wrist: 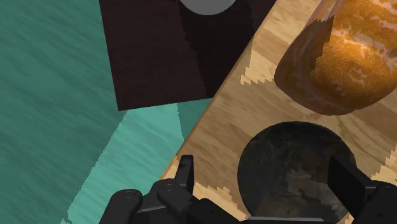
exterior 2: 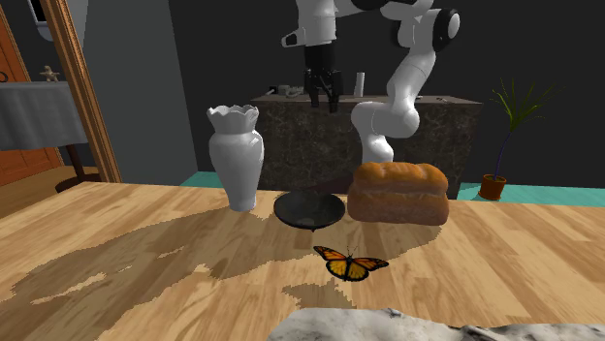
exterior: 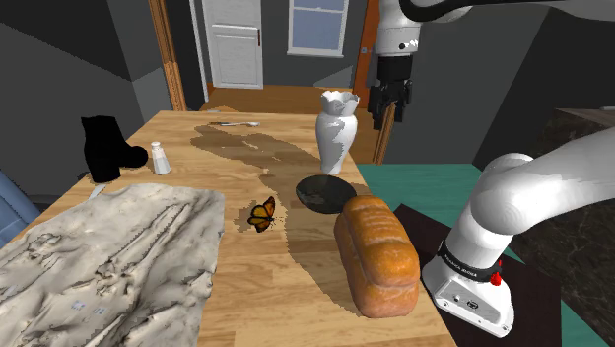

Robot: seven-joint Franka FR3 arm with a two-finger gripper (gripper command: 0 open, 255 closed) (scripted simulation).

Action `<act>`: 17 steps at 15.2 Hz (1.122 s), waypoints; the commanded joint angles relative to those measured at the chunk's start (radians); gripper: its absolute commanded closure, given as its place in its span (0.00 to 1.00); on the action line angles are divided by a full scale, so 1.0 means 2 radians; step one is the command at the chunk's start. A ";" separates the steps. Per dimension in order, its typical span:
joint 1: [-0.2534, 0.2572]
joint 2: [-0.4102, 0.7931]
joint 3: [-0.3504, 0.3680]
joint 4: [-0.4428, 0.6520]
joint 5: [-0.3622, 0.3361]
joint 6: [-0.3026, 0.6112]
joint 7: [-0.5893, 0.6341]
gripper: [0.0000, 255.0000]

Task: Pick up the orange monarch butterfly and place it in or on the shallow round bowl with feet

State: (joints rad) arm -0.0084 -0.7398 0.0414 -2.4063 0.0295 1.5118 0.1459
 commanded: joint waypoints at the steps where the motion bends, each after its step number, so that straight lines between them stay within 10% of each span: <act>1: 0.000 0.000 0.000 0.000 0.000 0.000 0.000 0.00; 17: 0.014 0.106 0.216 -0.062 0.062 0.260 0.271 0.00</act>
State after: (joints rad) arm 0.0257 -0.5634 0.4400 -2.5381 0.1573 1.9912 0.6444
